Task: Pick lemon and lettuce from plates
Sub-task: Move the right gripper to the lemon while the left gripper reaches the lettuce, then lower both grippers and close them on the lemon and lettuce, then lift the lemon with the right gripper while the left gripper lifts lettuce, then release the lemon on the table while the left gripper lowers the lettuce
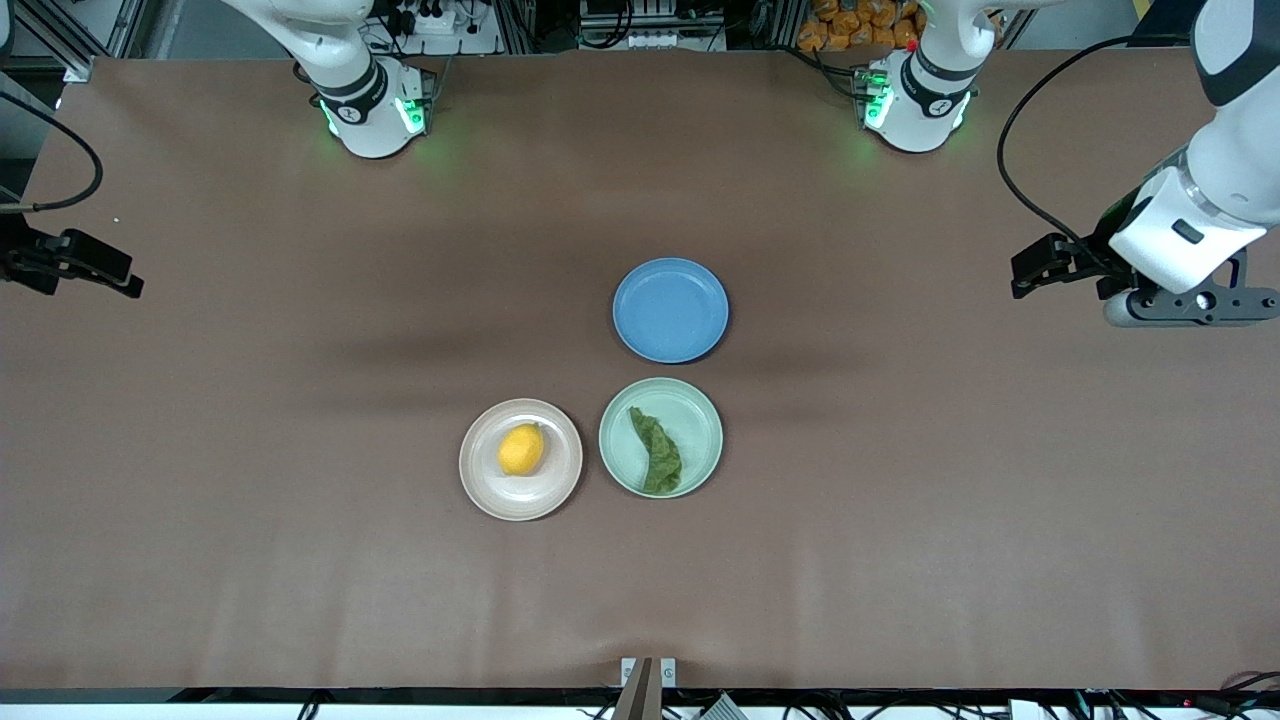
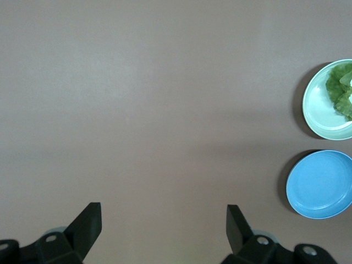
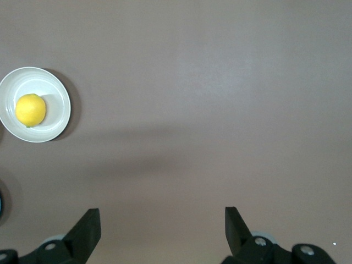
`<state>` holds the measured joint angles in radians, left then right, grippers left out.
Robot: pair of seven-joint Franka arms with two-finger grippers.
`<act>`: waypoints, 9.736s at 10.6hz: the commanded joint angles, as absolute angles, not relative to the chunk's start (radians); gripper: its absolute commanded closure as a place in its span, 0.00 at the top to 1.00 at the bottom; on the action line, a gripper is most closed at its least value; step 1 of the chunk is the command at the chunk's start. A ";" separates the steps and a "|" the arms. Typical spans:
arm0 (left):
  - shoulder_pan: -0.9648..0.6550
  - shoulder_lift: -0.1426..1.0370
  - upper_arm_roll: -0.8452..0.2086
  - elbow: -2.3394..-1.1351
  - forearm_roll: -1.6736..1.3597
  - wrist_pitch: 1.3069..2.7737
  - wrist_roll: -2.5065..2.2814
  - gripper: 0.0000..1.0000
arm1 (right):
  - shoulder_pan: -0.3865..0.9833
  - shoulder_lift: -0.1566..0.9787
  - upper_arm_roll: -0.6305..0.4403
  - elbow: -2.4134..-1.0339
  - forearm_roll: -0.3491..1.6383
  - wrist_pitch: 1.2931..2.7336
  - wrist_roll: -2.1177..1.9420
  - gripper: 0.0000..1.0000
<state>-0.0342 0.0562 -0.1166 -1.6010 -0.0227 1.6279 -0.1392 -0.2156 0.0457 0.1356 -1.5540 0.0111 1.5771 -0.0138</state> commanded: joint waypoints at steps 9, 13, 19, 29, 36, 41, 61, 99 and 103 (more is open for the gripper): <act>-0.136 0.253 -0.124 -1.592 -0.014 1.755 -0.140 1.00 | -0.245 0.174 0.143 -1.560 0.102 1.610 -0.005 1.00; -0.202 0.334 -0.129 -1.592 -0.017 1.830 -0.141 1.00 | -0.163 0.314 0.146 -1.565 0.229 1.834 -0.003 1.00; -0.313 0.522 -0.130 -1.551 -0.170 2.034 -0.143 1.00 | 0.021 0.535 0.144 -1.577 0.218 2.170 0.099 1.00; -0.471 0.797 -0.127 -1.427 -0.287 2.380 -0.284 1.00 | 0.153 0.688 0.140 -1.569 0.213 2.423 0.351 1.00; -0.531 0.894 -0.127 -1.373 -0.288 2.557 -0.463 1.00 | 0.267 0.736 0.134 -1.577 0.209 2.503 0.540 1.00; -0.532 0.914 -0.129 -1.371 -0.288 2.617 -0.506 1.00 | 0.399 0.773 0.038 -1.572 0.130 2.502 0.673 1.00; -0.485 0.870 -0.127 -1.370 -0.284 2.407 -0.557 0.00 | 0.322 0.761 -0.052 -1.327 0.193 2.102 0.563 0.00; -0.109 0.770 -0.052 -1.341 0.089 1.770 -0.127 1.00 | -0.018 0.151 -0.107 -1.920 -0.002 2.123 -0.224 1.00; -0.106 0.758 -0.052 -1.339 0.087 1.769 -0.100 1.00 | -0.064 -0.006 -0.110 -2.074 -0.006 2.132 -0.224 1.00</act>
